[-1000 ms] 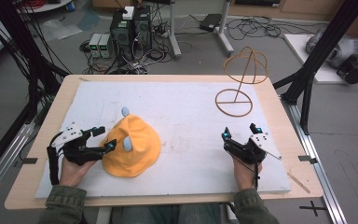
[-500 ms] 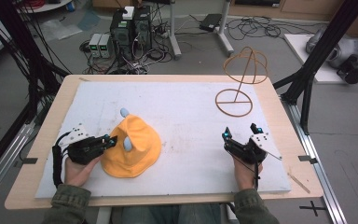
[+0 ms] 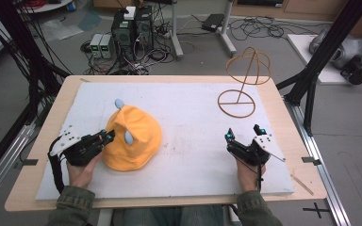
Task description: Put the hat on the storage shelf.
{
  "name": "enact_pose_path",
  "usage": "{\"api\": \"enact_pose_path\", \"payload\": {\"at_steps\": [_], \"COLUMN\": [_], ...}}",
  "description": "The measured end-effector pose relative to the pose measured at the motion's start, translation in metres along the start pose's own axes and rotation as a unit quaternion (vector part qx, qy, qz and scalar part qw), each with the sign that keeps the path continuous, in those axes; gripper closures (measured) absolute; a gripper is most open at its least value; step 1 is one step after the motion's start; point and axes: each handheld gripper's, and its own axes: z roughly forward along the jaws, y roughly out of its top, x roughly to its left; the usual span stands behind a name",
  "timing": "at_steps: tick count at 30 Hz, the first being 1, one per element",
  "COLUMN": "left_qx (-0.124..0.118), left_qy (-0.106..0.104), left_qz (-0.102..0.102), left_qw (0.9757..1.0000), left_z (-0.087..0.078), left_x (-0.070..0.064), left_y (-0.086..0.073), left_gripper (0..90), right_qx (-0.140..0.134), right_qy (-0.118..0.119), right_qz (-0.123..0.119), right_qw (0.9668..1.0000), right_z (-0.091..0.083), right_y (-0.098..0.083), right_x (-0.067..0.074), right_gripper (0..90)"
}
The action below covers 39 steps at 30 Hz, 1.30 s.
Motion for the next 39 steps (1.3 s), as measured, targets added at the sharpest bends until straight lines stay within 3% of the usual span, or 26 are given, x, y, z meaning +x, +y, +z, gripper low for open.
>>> {"api": "enact_pose_path", "payload": {"at_steps": [2,4,7,9,13,16,18,19,21,23,27,28,29,30,31,32,35,36,37,38,39], "left_qx": [-0.030,-0.045,-0.079,-0.098,-0.111,-0.108,-0.103,-0.103,-0.106,-0.110,-0.105,-0.100,-0.098,-0.098,-0.093,-0.093,-0.084,-0.079,-0.079,-0.074,-0.074], "left_qy": [0.004,0.014,0.033,0.041,0.033,0.026,0.019,0.008,0.001,-0.014,-0.023,-0.033,-0.040,-0.040,-0.051,-0.051,-0.064,-0.074,-0.074,-0.087,-0.087], "left_qz": [-0.008,-0.001,0.003,-0.008,-0.015,-0.009,0.002,0.007,0.008,0.010,0.029,0.032,0.034,0.034,0.031,0.031,0.032,0.033,0.033,0.033,0.033], "left_qw": [0.9995,0.9989,0.9964,0.9943,0.9932,0.9938,0.9945,0.9946,0.9944,0.9938,0.9938,0.9940,0.9938,0.9938,0.9939,0.9939,0.9939,0.9936,0.9936,0.9929,0.9929], "left_z": [-0.003,-0.005,-0.009,-0.008,-0.001,0.007,0.019,0.032,0.040,0.058,0.091,0.110,0.120,0.120,0.141,0.141,0.175,0.199,0.199,0.221,0.221], "left_x": [-0.001,-0.002,-0.002,0.003,0.004,0.002,-0.003,-0.007,-0.010,-0.015,-0.027,-0.033,-0.036,-0.036,-0.041,-0.041,-0.049,-0.054,-0.054,-0.061,-0.061], "left_y": [0.006,0.014,0.027,0.037,0.050,0.057,0.066,0.074,0.079,0.090,0.107,0.113,0.116,0.116,0.122,0.122,0.131,0.137,0.137,0.141,0.141], "left_gripper": [87.4,87.4,87.3,87.3,87.3,87.3,87.3,87.3,87.3,87.3,87.2,87.2,87.2,87.2,87.2,87.2,87.2,87.2,87.2,87.2,87.2], "right_qx": [-0.002,-0.003,-0.004,-0.005,-0.003,-0.003,-0.002,-0.002,-0.003,-0.003,-0.002,-0.001,0.001,0.002,0.003,0.004,0.004,0.002,0.001,0.001,0.001], "right_qy": [-0.001,-0.002,-0.003,-0.003,0.002,0.004,0.005,0.005,0.004,0.006,0.013,0.013,0.015,0.019,0.021,0.024,0.029,0.031,0.032,0.033,0.033], "right_qz": [0.000,0.002,0.006,0.006,0.007,0.006,0.006,0.008,0.007,0.009,0.011,0.010,0.010,0.006,0.003,-0.002,-0.015,-0.017,-0.019,-0.018,-0.019], "right_qw": [1.0000,1.0000,1.0000,1.0000,1.0000,1.0000,1.0000,1.0000,1.0000,0.9999,0.9999,0.9999,0.9998,0.9998,0.9998,0.9997,0.9995,0.9994,0.9993,0.9993,0.9993], "right_z": [0.000,0.000,0.001,0.002,0.002,0.003,0.003,0.002,0.002,0.002,0.004,0.005,0.005,0.006,0.006,0.007,0.007,0.006,0.006,0.006,0.006], "right_y": [0.000,0.000,0.000,0.000,0.000,0.000,0.000,0.000,0.000,0.000,0.000,0.000,-0.001,-0.001,-0.001,-0.001,-0.002,-0.001,-0.001,-0.001,-0.001], "right_x": [-0.001,-0.002,-0.003,-0.003,0.000,0.000,0.000,0.000,0.001,0.001,0.003,0.003,0.004,0.005,0.006,0.007,0.011,0.012,0.012,0.012,0.012], "right_gripper": [3.6,3.6,3.6,3.6,3.6,3.6,3.6,3.6,3.6,3.6,3.6,3.6,3.7,3.6,3.6,3.6,3.7,3.7,3.8,3.7,3.7]}}
